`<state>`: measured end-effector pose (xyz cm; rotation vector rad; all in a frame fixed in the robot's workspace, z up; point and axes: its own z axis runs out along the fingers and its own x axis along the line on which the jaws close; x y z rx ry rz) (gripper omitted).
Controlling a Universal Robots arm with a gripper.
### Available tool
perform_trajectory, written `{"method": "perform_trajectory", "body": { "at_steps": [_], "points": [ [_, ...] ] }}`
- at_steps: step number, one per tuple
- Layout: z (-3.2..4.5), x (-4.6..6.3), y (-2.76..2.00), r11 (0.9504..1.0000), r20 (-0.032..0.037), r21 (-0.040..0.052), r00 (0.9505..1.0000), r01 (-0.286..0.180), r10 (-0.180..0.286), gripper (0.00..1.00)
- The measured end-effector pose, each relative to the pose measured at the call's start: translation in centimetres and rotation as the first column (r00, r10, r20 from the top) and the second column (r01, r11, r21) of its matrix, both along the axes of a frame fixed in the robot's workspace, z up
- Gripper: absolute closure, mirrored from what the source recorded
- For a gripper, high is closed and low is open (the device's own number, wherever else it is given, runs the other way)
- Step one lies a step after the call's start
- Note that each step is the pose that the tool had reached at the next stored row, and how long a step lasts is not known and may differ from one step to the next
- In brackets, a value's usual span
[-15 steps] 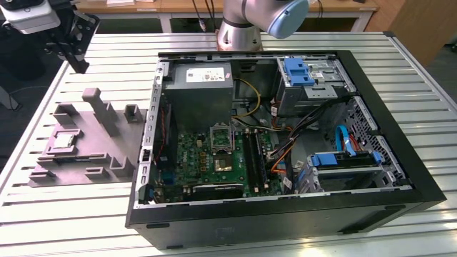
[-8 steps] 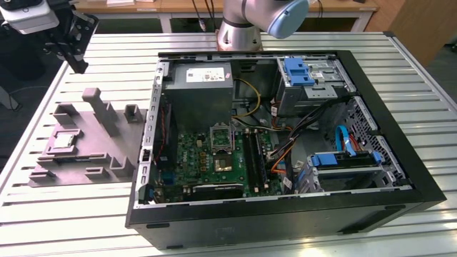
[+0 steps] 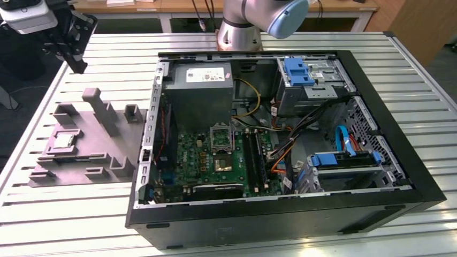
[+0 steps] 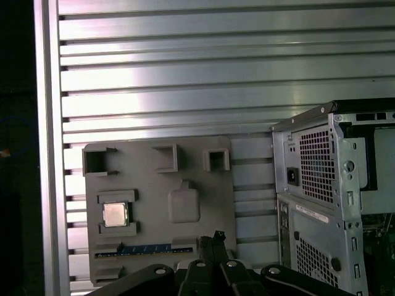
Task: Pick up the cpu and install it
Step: 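Reach for the cpu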
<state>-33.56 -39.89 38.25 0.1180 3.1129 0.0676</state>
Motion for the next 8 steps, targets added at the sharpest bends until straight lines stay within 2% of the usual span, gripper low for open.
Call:
{"method": "perform_trajectory", "body": {
  "at_steps": [8],
  "points": [
    [0.0,-0.17,0.0,1.0,0.0,0.0,1.0,0.0,0.0,0.89]
  ]
}}
